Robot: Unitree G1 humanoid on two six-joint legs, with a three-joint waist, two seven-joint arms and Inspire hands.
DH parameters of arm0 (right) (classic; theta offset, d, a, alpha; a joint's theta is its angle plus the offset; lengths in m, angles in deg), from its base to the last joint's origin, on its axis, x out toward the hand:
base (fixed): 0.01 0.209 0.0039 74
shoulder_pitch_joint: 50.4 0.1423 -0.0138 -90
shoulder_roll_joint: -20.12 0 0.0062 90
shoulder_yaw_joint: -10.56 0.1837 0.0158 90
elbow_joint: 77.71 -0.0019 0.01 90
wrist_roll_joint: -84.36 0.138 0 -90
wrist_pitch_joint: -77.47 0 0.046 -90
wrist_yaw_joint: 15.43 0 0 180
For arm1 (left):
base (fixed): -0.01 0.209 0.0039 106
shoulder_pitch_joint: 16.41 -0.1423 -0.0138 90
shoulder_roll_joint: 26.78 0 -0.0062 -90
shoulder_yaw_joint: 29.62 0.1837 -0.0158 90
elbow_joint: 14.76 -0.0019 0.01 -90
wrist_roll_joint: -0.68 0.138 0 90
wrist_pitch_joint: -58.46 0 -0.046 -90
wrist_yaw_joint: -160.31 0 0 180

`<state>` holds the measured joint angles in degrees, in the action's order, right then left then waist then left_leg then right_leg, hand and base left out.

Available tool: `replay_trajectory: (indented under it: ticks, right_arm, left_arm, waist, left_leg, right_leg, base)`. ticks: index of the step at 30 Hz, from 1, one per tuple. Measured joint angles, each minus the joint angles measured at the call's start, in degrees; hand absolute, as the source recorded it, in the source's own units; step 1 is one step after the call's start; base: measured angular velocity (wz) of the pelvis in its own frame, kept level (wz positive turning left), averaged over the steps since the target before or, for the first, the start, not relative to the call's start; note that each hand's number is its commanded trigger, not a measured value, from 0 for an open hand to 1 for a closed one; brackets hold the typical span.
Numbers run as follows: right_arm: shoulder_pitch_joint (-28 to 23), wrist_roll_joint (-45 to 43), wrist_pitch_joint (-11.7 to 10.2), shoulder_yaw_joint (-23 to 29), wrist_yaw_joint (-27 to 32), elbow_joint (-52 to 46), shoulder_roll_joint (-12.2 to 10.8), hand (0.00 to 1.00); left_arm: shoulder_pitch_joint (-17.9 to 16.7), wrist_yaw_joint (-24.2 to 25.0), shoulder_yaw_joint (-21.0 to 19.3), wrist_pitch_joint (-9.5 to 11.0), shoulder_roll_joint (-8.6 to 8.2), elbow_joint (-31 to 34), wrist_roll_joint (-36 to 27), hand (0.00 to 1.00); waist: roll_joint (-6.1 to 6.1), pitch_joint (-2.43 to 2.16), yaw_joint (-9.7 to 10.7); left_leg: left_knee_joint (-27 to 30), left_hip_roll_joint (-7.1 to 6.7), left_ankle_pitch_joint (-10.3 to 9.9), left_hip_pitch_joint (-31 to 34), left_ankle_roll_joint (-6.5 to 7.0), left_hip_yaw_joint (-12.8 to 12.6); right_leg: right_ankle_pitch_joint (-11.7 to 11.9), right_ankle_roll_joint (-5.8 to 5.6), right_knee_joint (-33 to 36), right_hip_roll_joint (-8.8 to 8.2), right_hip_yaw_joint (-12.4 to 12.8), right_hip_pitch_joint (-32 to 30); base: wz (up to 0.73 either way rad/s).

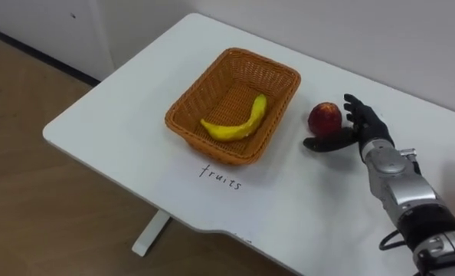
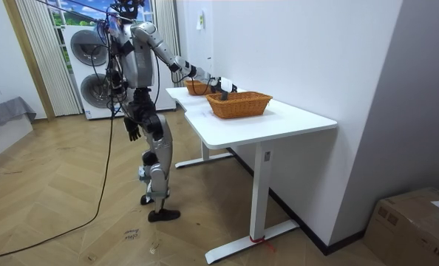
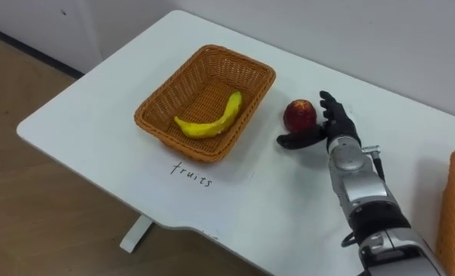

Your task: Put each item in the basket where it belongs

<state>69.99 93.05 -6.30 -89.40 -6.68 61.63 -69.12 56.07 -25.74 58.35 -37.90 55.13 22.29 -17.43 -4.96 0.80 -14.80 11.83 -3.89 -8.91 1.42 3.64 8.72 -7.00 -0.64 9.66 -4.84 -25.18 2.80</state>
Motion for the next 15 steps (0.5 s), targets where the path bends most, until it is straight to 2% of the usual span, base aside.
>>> replay_trajectory:
  ticks: [10, 15]
  right_arm:
    - [3.74, -0.06, -0.05, -0.02, 0.53, 2.83, 0.6, 0.0]
    - [5.74, 0.25, -0.51, -0.05, 0.44, 5.03, 0.64, 0.0]
  left_arm:
    - [0.25, 0.0, 0.32, -0.68, 0.24, 0.2, 0.32, 0.0]
    - [0.19, -0.03, 1.34, -0.68, 0.53, 0.17, 1.05, 0.0]
  waist:
    - [-0.26, -0.16, -1.15]
    - [-0.1, 0.11, -1.45]
  left_leg:
    - [0.92, 0.02, 0.0, 1.66, -0.03, 0.04]
    - [1.04, -0.01, 0.0, 2.29, -0.04, 0.27]
  right_leg:
    - [0.0, 0.0, 0.18, 0.0, -0.3, -1.37]
    - [0.0, 0.0, 0.21, -0.05, -0.7, -1.58]
  base:
    - [0.01]
    - [0.03]
